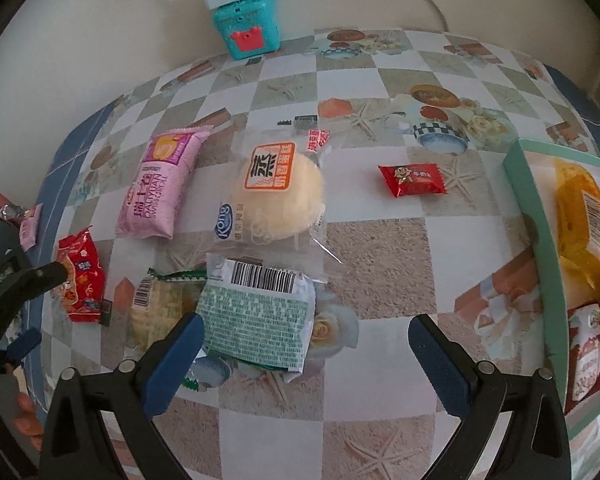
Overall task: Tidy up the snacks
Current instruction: 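Grasp the red nice peanut pack with the left tool while the right tool grasps the green striped pack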
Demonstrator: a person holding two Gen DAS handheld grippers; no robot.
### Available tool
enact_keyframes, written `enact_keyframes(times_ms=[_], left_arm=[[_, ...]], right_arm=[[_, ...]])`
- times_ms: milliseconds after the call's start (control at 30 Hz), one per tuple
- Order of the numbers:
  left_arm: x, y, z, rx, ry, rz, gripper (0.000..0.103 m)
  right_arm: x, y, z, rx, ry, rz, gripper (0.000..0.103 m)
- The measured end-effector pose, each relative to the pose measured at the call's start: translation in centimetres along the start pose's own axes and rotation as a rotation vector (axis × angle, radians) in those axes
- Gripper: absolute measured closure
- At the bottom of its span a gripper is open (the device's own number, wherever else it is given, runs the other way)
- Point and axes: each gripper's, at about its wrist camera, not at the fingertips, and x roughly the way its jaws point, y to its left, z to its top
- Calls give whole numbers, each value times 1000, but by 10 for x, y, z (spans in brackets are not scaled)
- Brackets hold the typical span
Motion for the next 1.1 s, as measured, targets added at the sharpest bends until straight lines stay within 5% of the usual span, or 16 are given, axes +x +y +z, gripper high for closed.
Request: enact_keyframes(times_ms=[567, 800, 833, 1100], left_arm=[[34, -23, 8, 91, 13, 62, 4], [34, -24, 11, 90, 18, 53, 28], [34, -24, 11, 89, 18, 51, 35], [31, -7, 14, 18, 51, 56, 38]], right_arm=[[19, 19, 10, -29, 14, 17, 0], [19, 7, 11, 7, 18, -11, 0], [18, 5, 11, 9, 13, -17, 1], [14, 8, 10, -18, 12, 5, 23]])
